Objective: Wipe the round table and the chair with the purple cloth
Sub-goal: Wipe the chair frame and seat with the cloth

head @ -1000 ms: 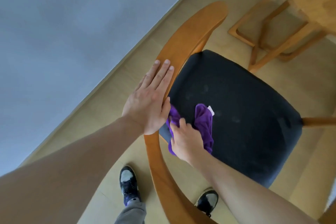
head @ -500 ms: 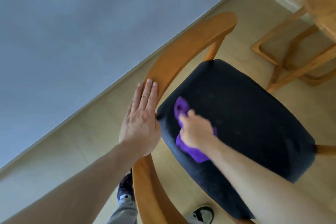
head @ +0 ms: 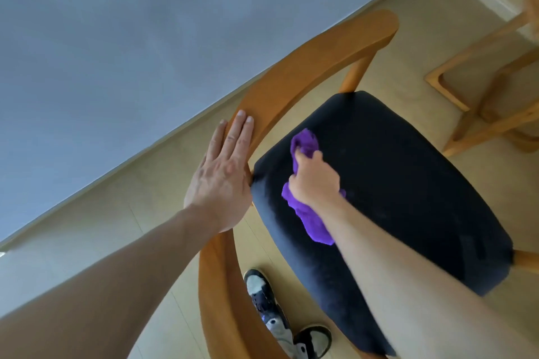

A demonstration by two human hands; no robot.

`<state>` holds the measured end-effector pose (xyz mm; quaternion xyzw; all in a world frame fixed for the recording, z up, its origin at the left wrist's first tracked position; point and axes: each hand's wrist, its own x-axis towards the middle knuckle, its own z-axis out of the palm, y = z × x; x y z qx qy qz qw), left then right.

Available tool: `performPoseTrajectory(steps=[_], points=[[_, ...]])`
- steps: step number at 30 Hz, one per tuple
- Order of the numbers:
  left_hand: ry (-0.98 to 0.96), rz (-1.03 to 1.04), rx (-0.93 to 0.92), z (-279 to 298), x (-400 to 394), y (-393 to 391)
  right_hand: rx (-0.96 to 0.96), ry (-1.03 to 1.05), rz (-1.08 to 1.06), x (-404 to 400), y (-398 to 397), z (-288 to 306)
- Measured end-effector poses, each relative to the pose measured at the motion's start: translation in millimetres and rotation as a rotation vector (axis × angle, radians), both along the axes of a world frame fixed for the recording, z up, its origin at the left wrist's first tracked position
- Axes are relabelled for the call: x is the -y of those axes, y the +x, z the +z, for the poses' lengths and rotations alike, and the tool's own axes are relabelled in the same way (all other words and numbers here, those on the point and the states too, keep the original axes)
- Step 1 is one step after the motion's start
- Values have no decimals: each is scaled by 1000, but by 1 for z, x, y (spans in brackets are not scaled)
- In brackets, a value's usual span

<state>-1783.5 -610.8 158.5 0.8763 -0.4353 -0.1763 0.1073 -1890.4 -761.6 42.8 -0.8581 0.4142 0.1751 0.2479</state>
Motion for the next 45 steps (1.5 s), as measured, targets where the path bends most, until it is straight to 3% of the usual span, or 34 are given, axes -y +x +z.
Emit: performPoseTrajectory(steps=[4,6,9,11,13,16,20,25,27,31,35,45], points=[[-19,15,-42,1,1,-1,47,-101,476,-63,0,-5],[-14,44,-44,3,1,-3,61,-72,574,-70,1,-2],[-15,25,-43,3,1,-3,78,94,355,-48,20,7],[-20,31,-57,3,0,-2,140,17,148,-35,30,5],[-37,22,-56,3,0,-1,90,-34,79,-30,39,-2],[-32,16,-63,2,1,-1,-20,-70,186,-34,50,-10],[-9,20,-81,4,-1,0,-15,-120,411,-63,40,-5],[1,24,-64,6,3,-1,-26,-13,561,-43,30,13],[-4,18,-73,6,2,-1,-23,33,510,-25,35,21],[-11,22,-73,6,3,-1,48,20,200,8,60,22],[-12,2,-83,4,1,-2,6,-85,341,-31,70,4],[-27,-7,-74,0,1,2,-77,-93,550,-64,13,-2]])
